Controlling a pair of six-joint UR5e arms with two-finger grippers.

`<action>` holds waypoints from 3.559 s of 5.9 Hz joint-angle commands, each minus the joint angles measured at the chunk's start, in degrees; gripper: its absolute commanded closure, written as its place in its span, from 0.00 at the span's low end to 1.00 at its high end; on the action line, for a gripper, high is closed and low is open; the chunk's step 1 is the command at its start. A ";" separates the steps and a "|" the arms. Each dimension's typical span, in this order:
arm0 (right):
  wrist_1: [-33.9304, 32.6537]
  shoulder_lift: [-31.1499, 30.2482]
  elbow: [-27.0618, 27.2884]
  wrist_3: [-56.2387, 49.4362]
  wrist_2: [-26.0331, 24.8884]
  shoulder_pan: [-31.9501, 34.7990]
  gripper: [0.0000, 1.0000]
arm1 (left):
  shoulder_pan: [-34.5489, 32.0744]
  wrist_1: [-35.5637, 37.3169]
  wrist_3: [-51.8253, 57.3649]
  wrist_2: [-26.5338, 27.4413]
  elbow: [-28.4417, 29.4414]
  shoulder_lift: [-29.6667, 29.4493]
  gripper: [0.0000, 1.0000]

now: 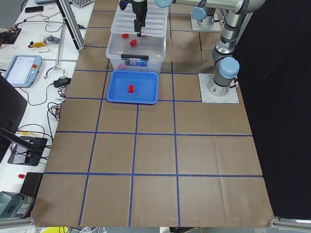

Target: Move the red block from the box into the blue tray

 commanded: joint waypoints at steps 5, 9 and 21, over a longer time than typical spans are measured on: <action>0.08 -1.14 0.08 2.45 1.61 5.86 0.00 | -0.10 0.87 -9.09 -0.58 -0.39 -0.12 0.02; 0.08 -2.01 1.84 4.82 2.85 9.18 0.00 | 0.08 0.09 -9.08 -6.65 -0.74 -0.12 0.02; 3.38 -4.28 -4.35 13.71 4.35 18.34 0.00 | 0.17 0.87 -11.90 -7.26 -0.30 -1.87 0.02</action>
